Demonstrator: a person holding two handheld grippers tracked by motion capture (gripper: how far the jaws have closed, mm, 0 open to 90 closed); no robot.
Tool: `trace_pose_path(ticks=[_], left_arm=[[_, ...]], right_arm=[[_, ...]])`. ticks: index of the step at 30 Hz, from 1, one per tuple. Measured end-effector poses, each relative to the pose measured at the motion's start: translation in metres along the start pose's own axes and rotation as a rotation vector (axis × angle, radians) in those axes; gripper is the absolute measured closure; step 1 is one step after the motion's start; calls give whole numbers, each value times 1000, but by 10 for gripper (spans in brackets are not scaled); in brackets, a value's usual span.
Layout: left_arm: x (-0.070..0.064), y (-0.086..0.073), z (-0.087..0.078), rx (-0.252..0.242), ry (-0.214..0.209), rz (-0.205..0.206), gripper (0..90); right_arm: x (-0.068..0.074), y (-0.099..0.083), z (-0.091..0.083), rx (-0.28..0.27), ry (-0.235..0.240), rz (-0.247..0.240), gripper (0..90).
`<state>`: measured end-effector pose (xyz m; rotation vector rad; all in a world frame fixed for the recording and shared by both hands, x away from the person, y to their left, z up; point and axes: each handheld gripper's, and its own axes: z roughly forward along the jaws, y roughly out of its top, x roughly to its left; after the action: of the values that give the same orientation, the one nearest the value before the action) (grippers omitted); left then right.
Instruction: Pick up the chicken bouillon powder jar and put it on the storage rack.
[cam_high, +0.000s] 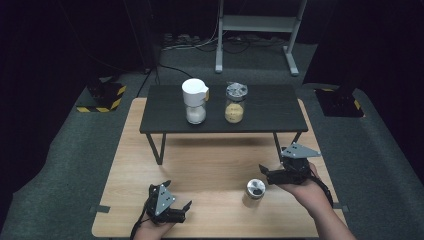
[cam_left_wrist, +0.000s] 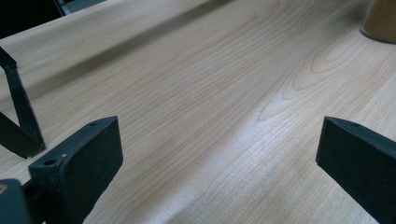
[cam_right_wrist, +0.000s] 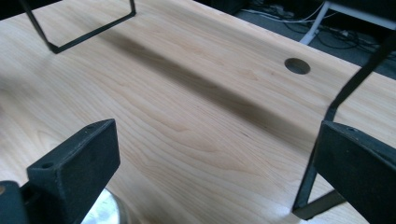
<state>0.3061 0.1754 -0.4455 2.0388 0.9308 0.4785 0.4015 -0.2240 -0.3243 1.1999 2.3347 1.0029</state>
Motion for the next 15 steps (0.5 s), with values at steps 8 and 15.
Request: trace_pose_path(ticks=[8,15], left_arm=[[1,-1,-1,-14,-6,-10,8],[-1,-1,-2,-16,-7,0,8]], right_arm=[[-7,-29,-1,-35,-52,13,0],[-13,-57,0,-63,-77,50,0]])
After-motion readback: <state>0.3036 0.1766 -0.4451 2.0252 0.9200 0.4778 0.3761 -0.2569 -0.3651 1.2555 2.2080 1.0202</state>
